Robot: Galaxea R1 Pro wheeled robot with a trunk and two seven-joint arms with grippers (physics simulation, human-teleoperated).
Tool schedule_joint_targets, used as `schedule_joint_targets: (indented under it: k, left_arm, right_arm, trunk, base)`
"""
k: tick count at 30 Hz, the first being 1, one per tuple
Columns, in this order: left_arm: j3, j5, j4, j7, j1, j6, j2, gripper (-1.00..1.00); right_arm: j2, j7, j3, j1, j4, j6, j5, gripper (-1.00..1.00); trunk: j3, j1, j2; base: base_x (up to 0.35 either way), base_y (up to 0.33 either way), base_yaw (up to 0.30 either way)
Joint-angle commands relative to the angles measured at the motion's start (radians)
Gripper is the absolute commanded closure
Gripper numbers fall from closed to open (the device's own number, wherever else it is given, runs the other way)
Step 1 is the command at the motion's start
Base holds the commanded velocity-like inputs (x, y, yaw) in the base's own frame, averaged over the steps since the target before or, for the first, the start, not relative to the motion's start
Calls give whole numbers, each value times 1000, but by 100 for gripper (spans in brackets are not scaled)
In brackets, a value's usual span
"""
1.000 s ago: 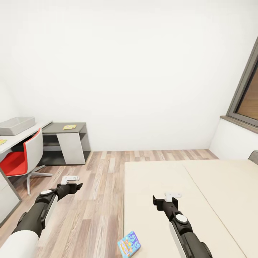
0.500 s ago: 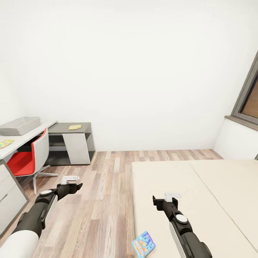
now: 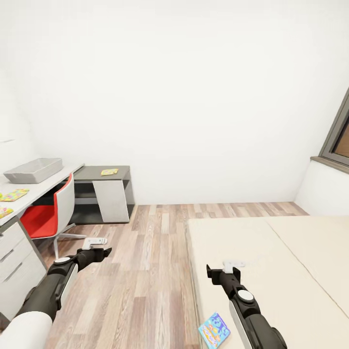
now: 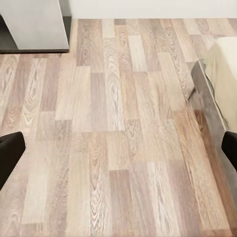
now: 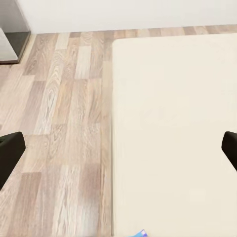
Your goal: Put all the toys in the child's room - the three board games (two on the bed and one on the table), the two jigsaw puzzles on the table, and the tennis ball on the table - inside the toy box on the table in the child's room.
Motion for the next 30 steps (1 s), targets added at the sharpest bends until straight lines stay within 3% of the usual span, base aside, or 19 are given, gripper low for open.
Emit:
schedule_joint_targets:
  k: [1, 30]
  left_arm:
    - [3, -10, -1, -9, -1, 3, -1, -100]
    - [3, -10, -1, -9, -1, 4, 1, -100]
  right_arm:
    - [0, -6, 2, 0, -2, 7, 2, -100]
    - [1, -6, 3, 0, -2, 7, 2, -100]
  trunk:
    - [-2, 1, -2]
    - [-2, 1, -2]
  base:
    - [0, 276, 0]
    - [0, 273, 0]
